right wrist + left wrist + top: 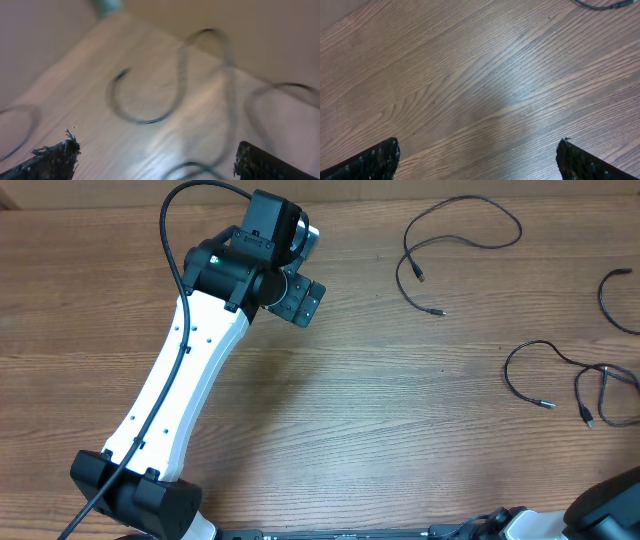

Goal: Untangle cables

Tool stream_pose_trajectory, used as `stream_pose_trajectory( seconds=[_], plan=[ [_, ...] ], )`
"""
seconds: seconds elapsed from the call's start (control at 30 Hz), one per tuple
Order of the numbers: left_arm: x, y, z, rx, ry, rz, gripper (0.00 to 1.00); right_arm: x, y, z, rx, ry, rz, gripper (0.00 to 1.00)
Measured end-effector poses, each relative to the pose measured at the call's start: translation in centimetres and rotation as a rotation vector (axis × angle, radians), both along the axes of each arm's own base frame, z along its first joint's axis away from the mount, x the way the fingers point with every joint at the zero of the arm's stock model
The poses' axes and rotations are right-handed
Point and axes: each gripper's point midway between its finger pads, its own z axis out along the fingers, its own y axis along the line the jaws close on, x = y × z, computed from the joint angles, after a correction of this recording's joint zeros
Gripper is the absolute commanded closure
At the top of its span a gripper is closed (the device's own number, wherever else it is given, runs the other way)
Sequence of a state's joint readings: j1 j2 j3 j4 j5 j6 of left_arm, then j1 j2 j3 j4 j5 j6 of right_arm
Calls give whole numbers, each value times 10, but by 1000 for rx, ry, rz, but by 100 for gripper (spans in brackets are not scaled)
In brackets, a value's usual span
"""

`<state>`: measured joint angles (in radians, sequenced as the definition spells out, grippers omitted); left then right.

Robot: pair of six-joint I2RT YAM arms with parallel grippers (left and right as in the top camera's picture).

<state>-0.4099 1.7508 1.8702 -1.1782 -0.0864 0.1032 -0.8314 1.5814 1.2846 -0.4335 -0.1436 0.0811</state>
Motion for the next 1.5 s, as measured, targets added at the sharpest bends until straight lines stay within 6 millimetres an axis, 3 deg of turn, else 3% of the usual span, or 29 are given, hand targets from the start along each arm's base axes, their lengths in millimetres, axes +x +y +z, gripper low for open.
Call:
stream_pose_trajectory(
  seconds=[0.17,0.33,0.47,0.57,0.67,0.87,1.03,1.3,1.5],
  plan=[
    [0,0,0,0,0,0,0,50,60,5,9,-40,232,0],
    [0,0,0,0,0,0,0,108,137,10,-11,-94,458,0],
    [0,0,0,0,0,0,0,140,181,-16,26,-82,558,0],
    [0,0,0,0,0,0,0,163,216,-51,65,-50,630,0],
    [0,0,0,0,0,0,1,179,248,-73,79,-37,694,0],
    [0,0,0,0,0,0,0,200,316,-104,83,-33,830,0],
    [0,0,0,0,0,0,0,208,360,-127,83,-31,912,0],
    [0,0,0,0,0,0,0,217,397,-153,73,-46,978,0],
    [0,0,0,0,0,0,0,224,412,-153,48,-89,1003,0]
  ],
)
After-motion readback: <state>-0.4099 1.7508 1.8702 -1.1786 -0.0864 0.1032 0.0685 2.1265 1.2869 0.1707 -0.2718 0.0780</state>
